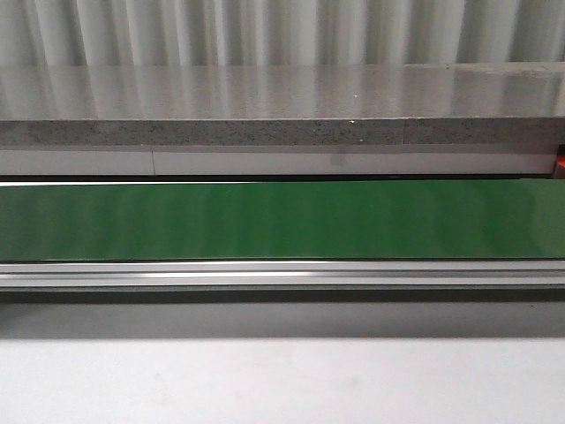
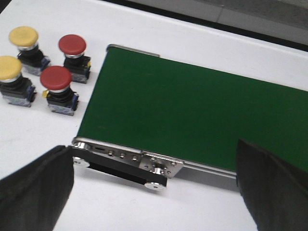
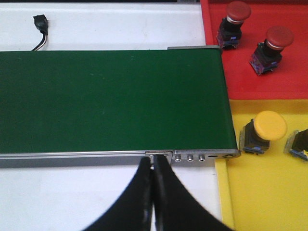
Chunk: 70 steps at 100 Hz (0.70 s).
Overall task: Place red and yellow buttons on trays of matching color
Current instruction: 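Move the left gripper over a red button on the table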
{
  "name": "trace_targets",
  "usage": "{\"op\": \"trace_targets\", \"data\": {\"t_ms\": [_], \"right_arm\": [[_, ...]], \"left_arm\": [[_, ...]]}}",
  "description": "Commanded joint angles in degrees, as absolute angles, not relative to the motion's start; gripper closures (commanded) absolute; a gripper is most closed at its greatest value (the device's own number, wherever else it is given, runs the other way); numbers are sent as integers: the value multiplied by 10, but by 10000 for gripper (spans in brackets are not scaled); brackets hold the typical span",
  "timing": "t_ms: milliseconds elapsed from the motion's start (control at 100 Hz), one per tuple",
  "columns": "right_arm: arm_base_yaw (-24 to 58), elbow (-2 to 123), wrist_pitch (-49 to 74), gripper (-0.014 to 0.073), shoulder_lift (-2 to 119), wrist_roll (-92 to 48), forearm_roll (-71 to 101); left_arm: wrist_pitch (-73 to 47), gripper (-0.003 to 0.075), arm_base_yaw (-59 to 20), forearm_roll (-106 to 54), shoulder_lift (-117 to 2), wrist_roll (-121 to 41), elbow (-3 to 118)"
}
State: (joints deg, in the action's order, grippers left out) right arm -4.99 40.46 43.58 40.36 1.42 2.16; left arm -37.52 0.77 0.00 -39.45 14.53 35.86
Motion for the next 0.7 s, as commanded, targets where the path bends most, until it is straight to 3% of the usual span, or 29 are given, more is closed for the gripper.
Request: {"op": "trace_targets", "data": {"t_ms": [0,250,690], "right_arm": [[-49,419,402,661,401,10,20],[-49,419,402,661,401,10,20],[-49,419,402,661,401,10,20]], "left_arm": [[-327,69,35,8,-447,172,393],[-307,69,126,-13,-607,174,442],[-276,71,183,-14,-793,174,537]]}}
